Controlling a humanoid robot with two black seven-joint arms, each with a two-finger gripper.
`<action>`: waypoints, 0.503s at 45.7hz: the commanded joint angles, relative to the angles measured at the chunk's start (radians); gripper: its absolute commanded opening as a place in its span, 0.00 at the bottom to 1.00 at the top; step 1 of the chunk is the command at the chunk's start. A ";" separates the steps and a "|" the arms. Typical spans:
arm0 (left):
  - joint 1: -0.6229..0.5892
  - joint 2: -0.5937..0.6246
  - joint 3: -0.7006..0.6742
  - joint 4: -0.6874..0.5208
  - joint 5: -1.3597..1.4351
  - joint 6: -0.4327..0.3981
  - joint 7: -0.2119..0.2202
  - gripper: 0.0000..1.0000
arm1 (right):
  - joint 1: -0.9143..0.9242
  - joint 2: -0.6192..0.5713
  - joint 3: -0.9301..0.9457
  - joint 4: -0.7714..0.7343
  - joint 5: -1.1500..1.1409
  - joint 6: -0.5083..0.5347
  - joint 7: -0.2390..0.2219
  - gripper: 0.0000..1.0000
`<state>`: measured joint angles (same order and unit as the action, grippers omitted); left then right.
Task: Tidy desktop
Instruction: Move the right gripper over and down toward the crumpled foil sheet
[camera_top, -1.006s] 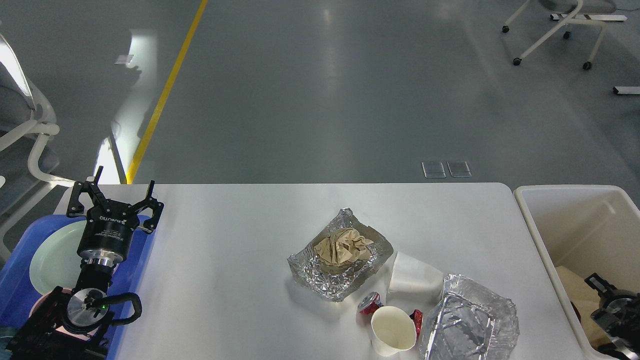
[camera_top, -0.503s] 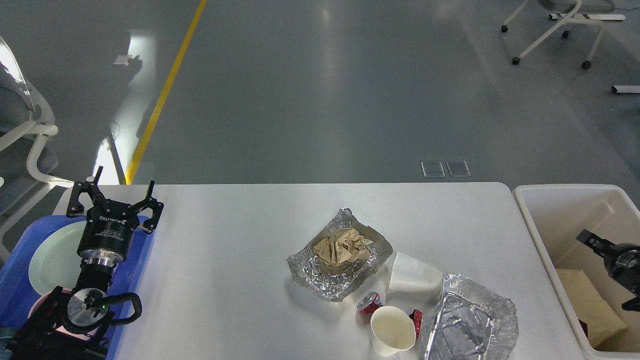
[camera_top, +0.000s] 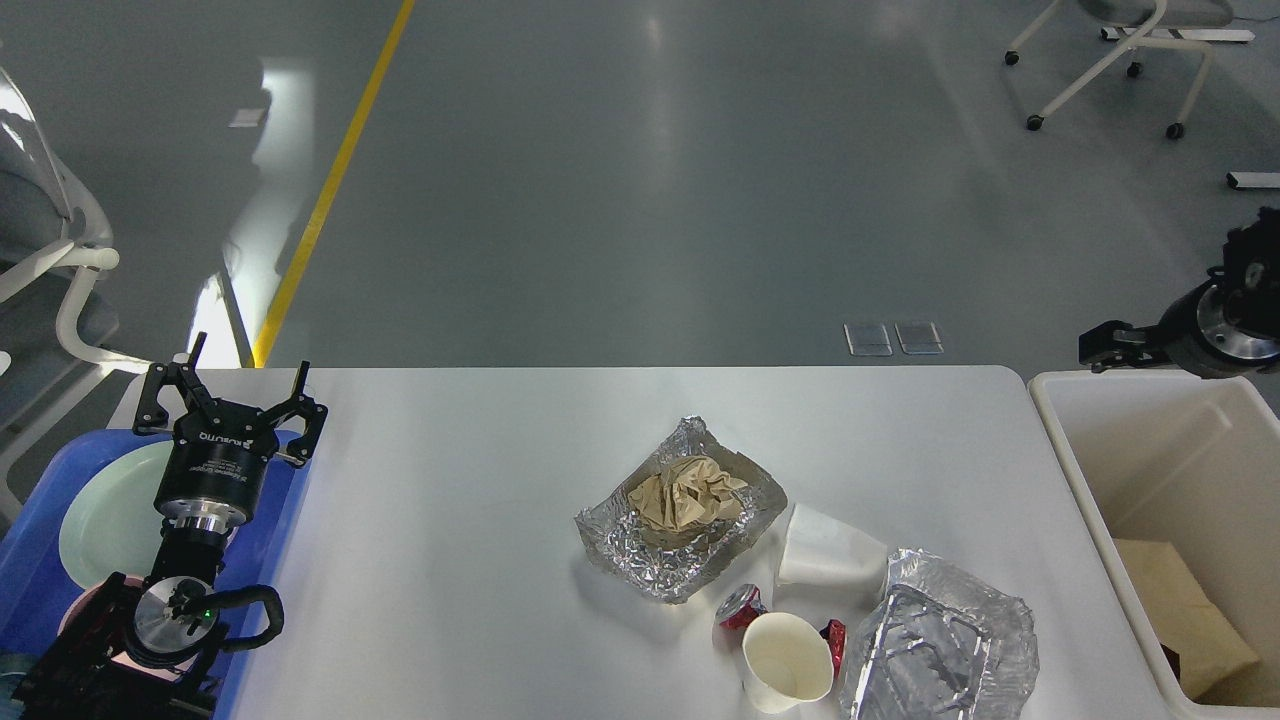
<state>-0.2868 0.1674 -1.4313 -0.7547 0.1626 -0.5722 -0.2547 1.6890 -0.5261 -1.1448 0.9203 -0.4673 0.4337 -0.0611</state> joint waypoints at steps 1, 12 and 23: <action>0.001 0.000 0.000 0.000 0.000 0.000 0.000 0.97 | 0.167 0.098 -0.072 0.110 0.002 0.143 0.000 1.00; 0.000 0.000 0.000 0.000 0.000 0.000 -0.001 0.97 | 0.478 0.195 -0.067 0.359 0.122 0.313 -0.002 1.00; 0.000 0.000 0.000 0.000 0.000 0.000 -0.002 0.97 | 0.767 0.250 -0.061 0.670 0.279 0.313 -0.002 1.00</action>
<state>-0.2866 0.1674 -1.4313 -0.7547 0.1626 -0.5722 -0.2561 2.3365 -0.2855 -1.2112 1.4569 -0.2473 0.7470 -0.0629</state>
